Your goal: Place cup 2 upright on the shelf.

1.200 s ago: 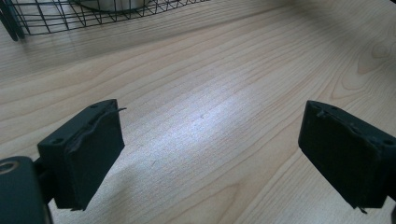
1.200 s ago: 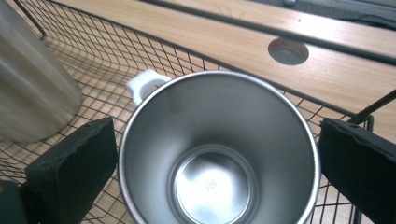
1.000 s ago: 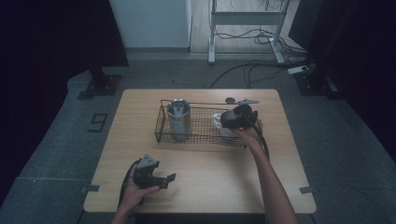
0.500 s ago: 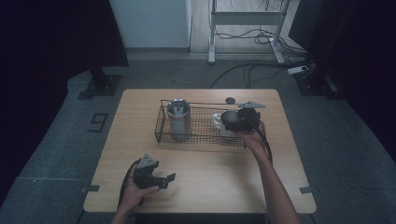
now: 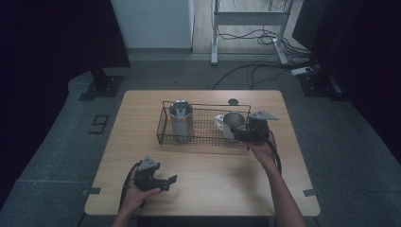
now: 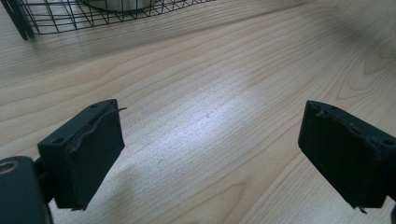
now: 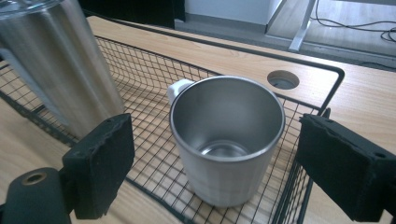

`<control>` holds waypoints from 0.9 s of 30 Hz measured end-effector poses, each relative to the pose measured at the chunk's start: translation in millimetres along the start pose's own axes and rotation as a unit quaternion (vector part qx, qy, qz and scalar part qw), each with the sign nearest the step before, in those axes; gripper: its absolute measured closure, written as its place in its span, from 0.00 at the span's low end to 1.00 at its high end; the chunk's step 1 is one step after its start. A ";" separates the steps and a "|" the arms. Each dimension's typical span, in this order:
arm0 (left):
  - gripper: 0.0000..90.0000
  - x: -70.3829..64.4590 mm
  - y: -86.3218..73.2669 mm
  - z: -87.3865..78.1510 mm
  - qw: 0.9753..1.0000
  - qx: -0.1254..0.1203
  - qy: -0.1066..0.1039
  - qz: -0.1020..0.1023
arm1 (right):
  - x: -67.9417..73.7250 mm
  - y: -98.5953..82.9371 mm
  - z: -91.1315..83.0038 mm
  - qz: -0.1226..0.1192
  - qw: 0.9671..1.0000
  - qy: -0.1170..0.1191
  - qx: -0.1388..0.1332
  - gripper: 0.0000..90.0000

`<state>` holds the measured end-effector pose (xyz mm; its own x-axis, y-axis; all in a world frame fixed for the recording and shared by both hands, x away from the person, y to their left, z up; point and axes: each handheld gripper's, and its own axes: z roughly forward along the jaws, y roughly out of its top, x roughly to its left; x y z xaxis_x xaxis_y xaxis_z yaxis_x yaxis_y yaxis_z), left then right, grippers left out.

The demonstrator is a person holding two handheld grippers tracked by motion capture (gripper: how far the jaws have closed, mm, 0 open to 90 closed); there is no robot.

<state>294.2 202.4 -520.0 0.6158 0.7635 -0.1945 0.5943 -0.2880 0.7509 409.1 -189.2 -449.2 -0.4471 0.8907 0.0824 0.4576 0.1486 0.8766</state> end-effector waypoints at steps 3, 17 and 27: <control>0.08 0.1 -0.1 0.1 1.000 0.000 0.001 0.000 | 1.3 -6.3 -8.6 0.000 1.000 0.004 -0.005 0.14; 0.08 1.8 -0.3 -1.2 1.000 -0.002 0.001 -0.001 | 3.8 -52.7 -45.4 0.011 1.000 0.019 -0.012 0.15; 0.08 2.2 -0.7 -1.0 1.000 0.000 0.003 0.001 | 5.7 -89.9 -68.4 0.007 1.000 0.012 0.003 0.16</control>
<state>294.6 204.8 -520.4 0.6135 0.7665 -0.1899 0.5933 -0.2887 0.7514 312.8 -226.8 -495.2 -0.4584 0.8824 0.1062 0.4681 0.1381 0.8728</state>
